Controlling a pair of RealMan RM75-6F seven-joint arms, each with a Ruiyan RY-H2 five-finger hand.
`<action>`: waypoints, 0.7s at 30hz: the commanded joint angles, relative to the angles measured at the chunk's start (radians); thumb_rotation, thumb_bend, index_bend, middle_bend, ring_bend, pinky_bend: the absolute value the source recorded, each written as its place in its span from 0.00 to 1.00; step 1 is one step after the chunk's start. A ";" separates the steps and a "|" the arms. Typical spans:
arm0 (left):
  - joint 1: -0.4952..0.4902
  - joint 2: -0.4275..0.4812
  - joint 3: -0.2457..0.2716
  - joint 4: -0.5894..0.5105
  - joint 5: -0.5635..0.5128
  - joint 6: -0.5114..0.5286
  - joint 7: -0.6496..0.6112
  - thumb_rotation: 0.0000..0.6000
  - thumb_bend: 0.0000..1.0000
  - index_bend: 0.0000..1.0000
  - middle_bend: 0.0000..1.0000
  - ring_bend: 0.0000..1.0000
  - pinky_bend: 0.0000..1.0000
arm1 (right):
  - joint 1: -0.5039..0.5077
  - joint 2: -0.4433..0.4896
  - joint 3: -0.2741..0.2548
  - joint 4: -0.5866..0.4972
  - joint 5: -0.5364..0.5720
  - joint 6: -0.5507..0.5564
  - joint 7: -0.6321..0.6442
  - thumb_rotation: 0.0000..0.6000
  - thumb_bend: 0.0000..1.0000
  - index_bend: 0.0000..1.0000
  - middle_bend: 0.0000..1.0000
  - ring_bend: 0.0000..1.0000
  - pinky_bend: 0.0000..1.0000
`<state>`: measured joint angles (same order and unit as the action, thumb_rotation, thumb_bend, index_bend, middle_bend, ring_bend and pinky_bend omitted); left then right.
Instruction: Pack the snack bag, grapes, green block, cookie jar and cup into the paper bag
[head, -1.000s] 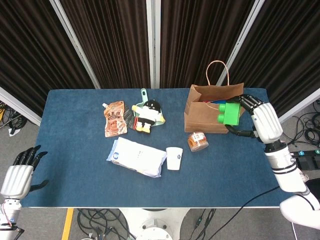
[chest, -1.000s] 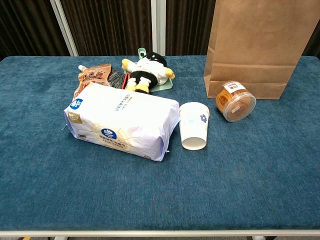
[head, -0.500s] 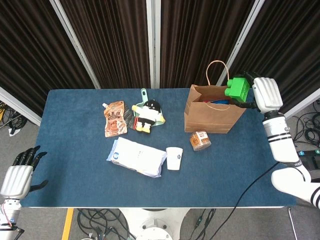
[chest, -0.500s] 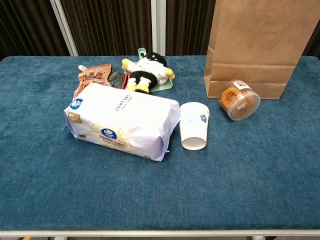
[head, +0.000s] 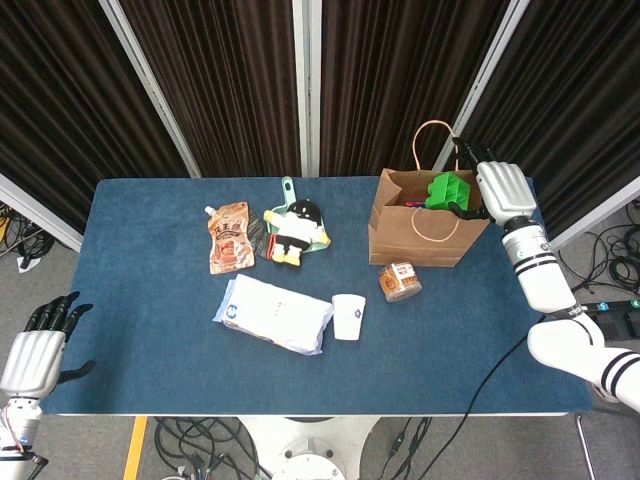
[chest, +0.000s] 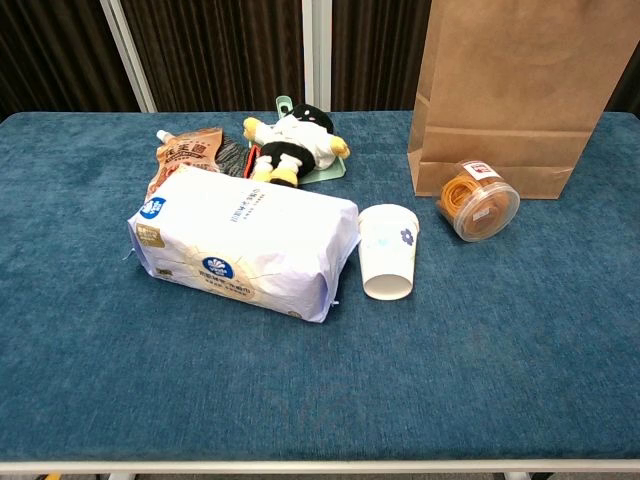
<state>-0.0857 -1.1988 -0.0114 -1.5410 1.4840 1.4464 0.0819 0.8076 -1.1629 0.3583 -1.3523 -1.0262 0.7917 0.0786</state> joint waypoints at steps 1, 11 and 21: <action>0.000 -0.001 0.000 0.001 0.001 0.001 -0.002 1.00 0.00 0.25 0.18 0.11 0.15 | -0.019 0.019 0.002 -0.024 -0.034 0.020 0.040 1.00 0.18 0.00 0.12 0.00 0.16; -0.002 -0.004 -0.001 0.007 0.004 0.000 -0.008 1.00 0.00 0.25 0.18 0.11 0.15 | -0.202 0.089 -0.053 -0.141 -0.374 0.373 0.277 1.00 0.18 0.04 0.23 0.08 0.26; -0.014 -0.005 -0.005 0.007 0.017 -0.003 -0.004 1.00 0.00 0.25 0.18 0.11 0.15 | -0.352 0.188 -0.278 -0.195 -0.646 0.478 0.395 1.00 0.18 0.23 0.36 0.20 0.37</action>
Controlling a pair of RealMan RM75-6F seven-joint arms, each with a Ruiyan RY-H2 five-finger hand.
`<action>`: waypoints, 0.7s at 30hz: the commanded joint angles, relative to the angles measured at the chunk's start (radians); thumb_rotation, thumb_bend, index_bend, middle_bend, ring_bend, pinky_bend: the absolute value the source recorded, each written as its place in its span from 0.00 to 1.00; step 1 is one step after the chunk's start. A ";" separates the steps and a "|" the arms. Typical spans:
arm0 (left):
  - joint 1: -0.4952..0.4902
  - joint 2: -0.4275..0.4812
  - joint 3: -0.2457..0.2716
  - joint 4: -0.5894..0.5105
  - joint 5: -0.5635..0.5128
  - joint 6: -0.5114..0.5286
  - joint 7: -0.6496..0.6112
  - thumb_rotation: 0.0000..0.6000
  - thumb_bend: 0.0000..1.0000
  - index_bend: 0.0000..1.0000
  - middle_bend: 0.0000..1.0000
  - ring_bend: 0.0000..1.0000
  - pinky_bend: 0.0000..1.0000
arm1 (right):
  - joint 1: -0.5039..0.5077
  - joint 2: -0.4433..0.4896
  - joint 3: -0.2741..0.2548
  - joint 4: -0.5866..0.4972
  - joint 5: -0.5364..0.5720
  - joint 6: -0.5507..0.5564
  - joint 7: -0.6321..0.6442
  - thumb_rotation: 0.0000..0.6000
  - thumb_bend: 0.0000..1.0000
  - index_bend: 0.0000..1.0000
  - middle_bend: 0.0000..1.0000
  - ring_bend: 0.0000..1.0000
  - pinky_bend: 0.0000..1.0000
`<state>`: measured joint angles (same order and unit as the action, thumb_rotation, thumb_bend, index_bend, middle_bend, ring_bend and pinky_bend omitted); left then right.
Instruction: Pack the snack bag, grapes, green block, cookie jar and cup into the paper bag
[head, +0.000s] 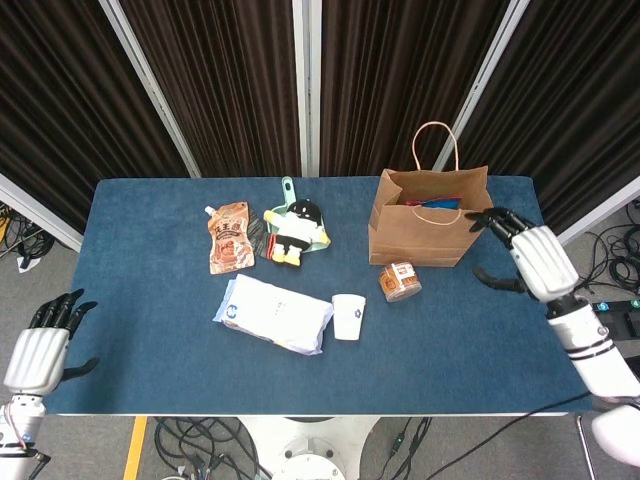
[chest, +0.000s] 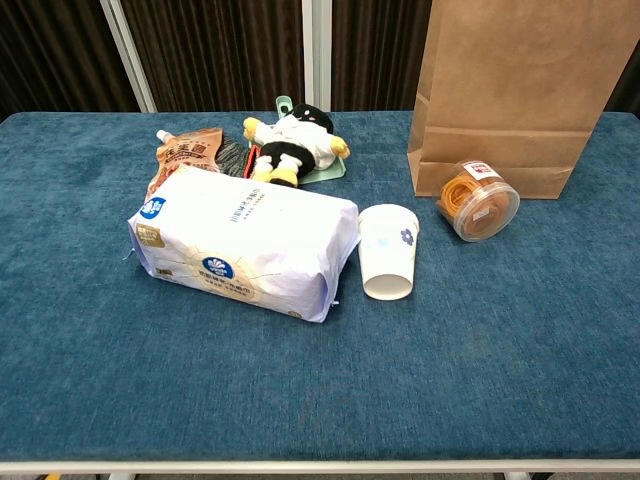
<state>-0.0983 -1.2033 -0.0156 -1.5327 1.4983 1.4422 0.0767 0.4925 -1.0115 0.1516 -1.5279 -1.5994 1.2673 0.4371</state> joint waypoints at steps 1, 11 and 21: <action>-0.002 -0.002 0.000 -0.003 0.004 0.002 0.002 1.00 0.00 0.25 0.18 0.11 0.15 | -0.035 0.037 -0.086 -0.019 -0.084 -0.010 0.034 1.00 0.18 0.23 0.36 0.21 0.37; 0.010 -0.001 0.008 -0.010 0.004 0.014 0.005 1.00 0.00 0.25 0.18 0.11 0.15 | 0.075 -0.127 -0.084 0.037 0.052 -0.313 -0.336 1.00 0.10 0.08 0.21 0.04 0.21; 0.021 -0.004 0.013 0.001 -0.007 0.014 -0.009 1.00 0.00 0.25 0.18 0.11 0.15 | 0.174 -0.384 -0.041 0.223 0.190 -0.443 -0.530 1.00 0.09 0.06 0.17 0.01 0.19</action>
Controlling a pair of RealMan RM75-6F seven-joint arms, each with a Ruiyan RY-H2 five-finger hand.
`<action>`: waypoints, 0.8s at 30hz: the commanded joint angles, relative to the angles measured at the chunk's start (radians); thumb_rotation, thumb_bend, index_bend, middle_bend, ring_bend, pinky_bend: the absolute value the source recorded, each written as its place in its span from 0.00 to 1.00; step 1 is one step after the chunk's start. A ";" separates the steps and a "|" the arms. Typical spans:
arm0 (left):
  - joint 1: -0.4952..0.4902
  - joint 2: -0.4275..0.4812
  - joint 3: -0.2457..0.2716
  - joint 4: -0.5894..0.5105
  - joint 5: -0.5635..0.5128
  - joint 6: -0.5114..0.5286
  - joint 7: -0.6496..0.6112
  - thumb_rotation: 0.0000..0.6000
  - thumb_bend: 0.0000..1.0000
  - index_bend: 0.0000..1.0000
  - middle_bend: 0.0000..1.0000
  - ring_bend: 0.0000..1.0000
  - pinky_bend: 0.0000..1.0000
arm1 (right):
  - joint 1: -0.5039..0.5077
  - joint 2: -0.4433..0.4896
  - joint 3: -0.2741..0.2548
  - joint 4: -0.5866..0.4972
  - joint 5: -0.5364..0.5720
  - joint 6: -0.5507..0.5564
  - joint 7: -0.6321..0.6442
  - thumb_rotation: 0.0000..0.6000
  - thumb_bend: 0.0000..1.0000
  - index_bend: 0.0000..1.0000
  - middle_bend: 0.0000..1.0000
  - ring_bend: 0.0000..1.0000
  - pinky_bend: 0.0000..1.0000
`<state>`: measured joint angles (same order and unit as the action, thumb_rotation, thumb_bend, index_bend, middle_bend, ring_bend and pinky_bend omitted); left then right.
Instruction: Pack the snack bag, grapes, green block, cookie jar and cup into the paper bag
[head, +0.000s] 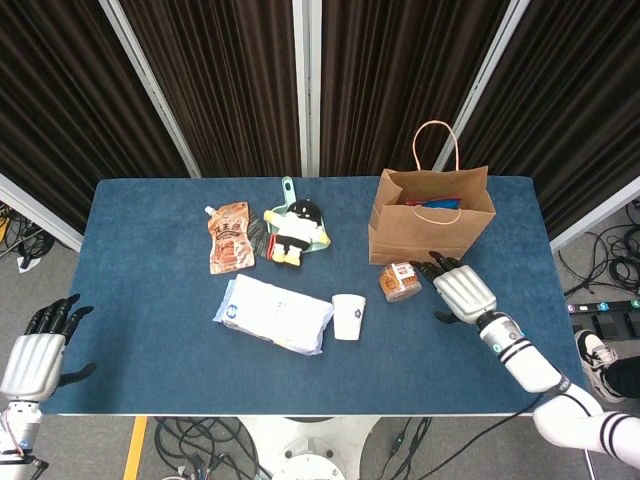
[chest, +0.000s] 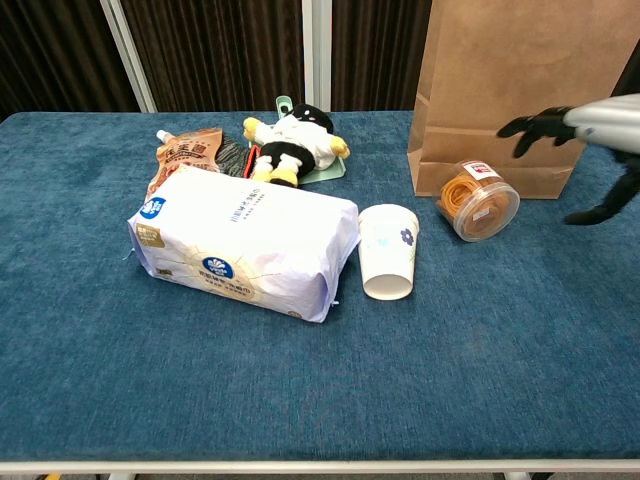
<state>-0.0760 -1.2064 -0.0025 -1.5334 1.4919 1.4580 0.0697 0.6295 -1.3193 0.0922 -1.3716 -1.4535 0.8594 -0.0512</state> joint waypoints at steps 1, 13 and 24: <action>-0.001 -0.001 -0.001 0.002 -0.001 -0.002 -0.003 1.00 0.00 0.25 0.18 0.11 0.15 | 0.041 -0.093 0.021 0.082 0.045 -0.032 -0.045 1.00 0.09 0.06 0.17 0.01 0.19; -0.005 -0.012 -0.004 0.024 -0.003 -0.012 -0.020 1.00 0.00 0.25 0.18 0.11 0.15 | 0.042 -0.147 0.003 0.116 0.004 0.045 -0.040 1.00 0.09 0.06 0.14 0.01 0.19; -0.008 -0.019 -0.004 0.038 -0.005 -0.019 -0.031 1.00 0.00 0.25 0.18 0.11 0.15 | 0.099 -0.203 0.009 0.156 0.052 -0.050 -0.070 1.00 0.10 0.04 0.10 0.00 0.19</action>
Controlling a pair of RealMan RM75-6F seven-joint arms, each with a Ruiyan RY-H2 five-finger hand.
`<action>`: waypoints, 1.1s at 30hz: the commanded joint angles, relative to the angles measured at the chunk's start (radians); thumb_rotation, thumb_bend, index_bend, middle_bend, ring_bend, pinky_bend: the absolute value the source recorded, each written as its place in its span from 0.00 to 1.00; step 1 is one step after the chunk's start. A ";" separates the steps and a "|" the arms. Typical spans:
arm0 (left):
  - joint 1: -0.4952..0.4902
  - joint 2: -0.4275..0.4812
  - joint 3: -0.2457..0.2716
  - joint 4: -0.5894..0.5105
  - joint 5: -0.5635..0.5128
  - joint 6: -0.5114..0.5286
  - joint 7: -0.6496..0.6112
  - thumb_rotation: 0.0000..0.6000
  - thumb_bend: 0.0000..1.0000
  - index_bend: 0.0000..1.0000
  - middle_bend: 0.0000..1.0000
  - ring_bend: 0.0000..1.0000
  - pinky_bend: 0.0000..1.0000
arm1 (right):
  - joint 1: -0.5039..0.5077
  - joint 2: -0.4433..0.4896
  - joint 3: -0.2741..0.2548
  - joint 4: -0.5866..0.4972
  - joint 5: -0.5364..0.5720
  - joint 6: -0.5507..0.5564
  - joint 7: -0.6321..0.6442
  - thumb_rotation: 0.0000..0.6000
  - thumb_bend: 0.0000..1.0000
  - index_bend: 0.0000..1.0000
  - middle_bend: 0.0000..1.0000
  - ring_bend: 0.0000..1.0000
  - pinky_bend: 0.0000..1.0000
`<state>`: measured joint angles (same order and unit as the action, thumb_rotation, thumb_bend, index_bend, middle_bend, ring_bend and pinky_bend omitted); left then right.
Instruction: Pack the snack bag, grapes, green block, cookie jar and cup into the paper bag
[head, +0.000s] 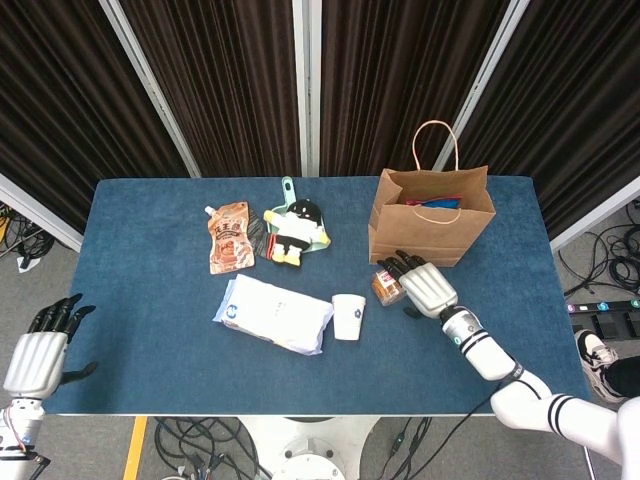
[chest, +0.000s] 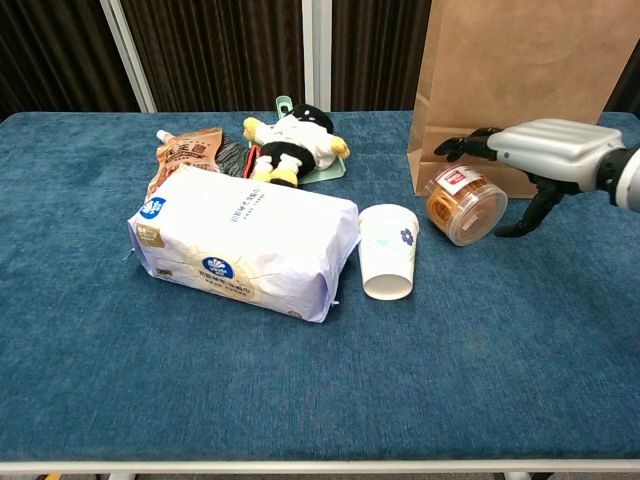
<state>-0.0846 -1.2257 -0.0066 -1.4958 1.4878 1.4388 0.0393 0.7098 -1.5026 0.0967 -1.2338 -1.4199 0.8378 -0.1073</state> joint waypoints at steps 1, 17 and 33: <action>0.002 0.000 0.000 0.001 -0.002 0.000 -0.002 1.00 0.00 0.25 0.18 0.11 0.15 | 0.024 -0.026 0.006 0.025 0.026 -0.037 -0.020 1.00 0.10 0.04 0.12 0.00 0.19; 0.004 0.002 0.001 -0.001 -0.002 0.002 -0.002 1.00 0.00 0.25 0.18 0.11 0.15 | -0.015 0.024 -0.013 -0.045 -0.107 0.175 0.098 1.00 0.21 0.53 0.52 0.39 0.63; 0.000 0.003 0.000 -0.007 0.004 0.001 0.005 1.00 0.00 0.25 0.18 0.11 0.15 | -0.098 0.414 0.168 -0.446 -0.176 0.571 0.286 1.00 0.21 0.54 0.53 0.39 0.63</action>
<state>-0.0855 -1.2232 -0.0069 -1.5025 1.4908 1.4386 0.0439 0.6222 -1.1180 0.2202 -1.6567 -1.6353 1.3888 0.1575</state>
